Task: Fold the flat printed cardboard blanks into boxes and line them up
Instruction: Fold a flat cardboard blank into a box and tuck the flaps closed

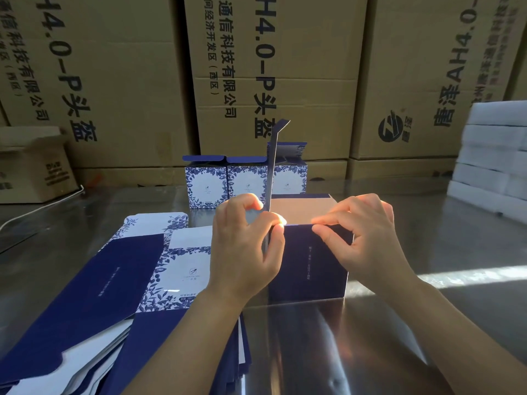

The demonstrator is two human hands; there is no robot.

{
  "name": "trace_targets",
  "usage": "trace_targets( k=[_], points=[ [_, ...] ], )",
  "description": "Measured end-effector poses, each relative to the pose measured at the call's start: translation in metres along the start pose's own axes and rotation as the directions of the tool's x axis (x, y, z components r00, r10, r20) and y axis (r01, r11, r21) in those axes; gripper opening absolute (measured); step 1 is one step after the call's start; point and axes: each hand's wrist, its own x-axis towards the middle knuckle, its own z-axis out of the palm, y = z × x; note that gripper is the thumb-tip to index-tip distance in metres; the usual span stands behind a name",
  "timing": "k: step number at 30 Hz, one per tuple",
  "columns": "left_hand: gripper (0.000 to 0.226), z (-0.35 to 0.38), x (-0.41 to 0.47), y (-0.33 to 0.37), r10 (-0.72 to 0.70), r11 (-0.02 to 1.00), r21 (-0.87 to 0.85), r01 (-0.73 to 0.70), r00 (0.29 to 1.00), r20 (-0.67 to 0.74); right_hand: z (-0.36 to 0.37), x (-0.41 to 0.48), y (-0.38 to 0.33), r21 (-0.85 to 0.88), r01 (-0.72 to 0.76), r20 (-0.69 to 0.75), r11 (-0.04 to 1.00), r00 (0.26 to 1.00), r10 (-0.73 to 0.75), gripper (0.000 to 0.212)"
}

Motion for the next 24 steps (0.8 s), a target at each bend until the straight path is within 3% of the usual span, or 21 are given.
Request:
trace_targets(
  k=[9,14,18,24],
  points=[
    [0.024,-0.003,0.003,-0.004,-0.101,0.980,0.162,0.114,0.991,-0.086,-0.006,0.001,0.012,0.007,-0.092,0.017,0.996,0.996,0.091,0.013],
    [0.009,0.001,0.001,-0.005,-0.119,0.978,0.161,0.131,0.989,-0.084,-0.006,0.002,0.013,0.004,-0.083,0.037,0.996,0.996,0.083,0.009],
    [0.029,0.002,-0.001,-0.003,-0.182,0.983,-0.027,0.180,0.982,-0.056,-0.006,0.003,0.012,0.090,-0.128,0.045,0.988,0.991,0.124,0.010],
    [0.055,-0.001,-0.001,0.001,-0.382,0.886,-0.271,0.375,0.924,0.028,-0.011,0.006,0.009,0.363,-0.274,0.131,0.891,0.961,0.242,0.021]
  ],
)
